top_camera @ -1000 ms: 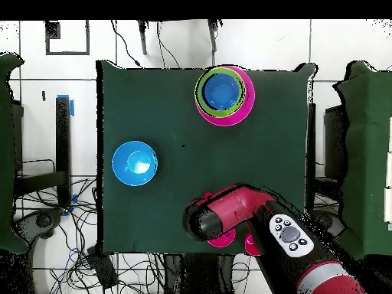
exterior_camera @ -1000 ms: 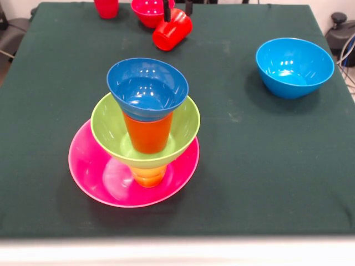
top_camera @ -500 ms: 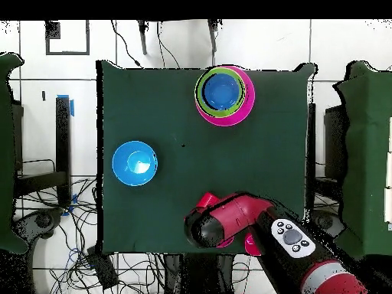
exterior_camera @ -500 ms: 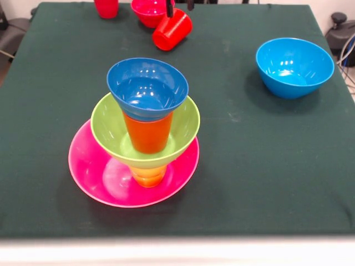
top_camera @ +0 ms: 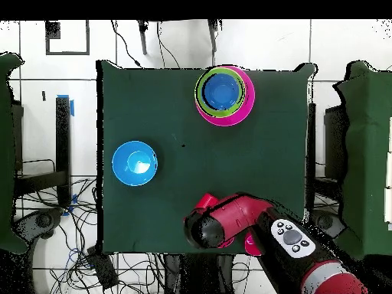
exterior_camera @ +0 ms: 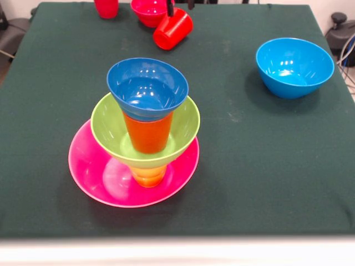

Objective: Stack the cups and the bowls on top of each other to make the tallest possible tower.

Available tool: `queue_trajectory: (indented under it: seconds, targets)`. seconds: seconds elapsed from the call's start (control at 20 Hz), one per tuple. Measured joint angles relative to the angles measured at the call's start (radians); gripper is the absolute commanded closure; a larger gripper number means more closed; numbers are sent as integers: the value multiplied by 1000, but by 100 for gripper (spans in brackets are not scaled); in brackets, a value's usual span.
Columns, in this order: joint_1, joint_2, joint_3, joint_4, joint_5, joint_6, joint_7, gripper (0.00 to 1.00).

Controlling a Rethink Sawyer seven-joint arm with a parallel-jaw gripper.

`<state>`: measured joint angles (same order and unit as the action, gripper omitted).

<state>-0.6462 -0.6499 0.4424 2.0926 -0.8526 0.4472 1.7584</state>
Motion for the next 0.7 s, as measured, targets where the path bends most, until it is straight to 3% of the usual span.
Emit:
queue_trajectory:
  seconds: [0.7]
  targets:
    - [97, -18, -70, 1, -44, -97, 0, 0]
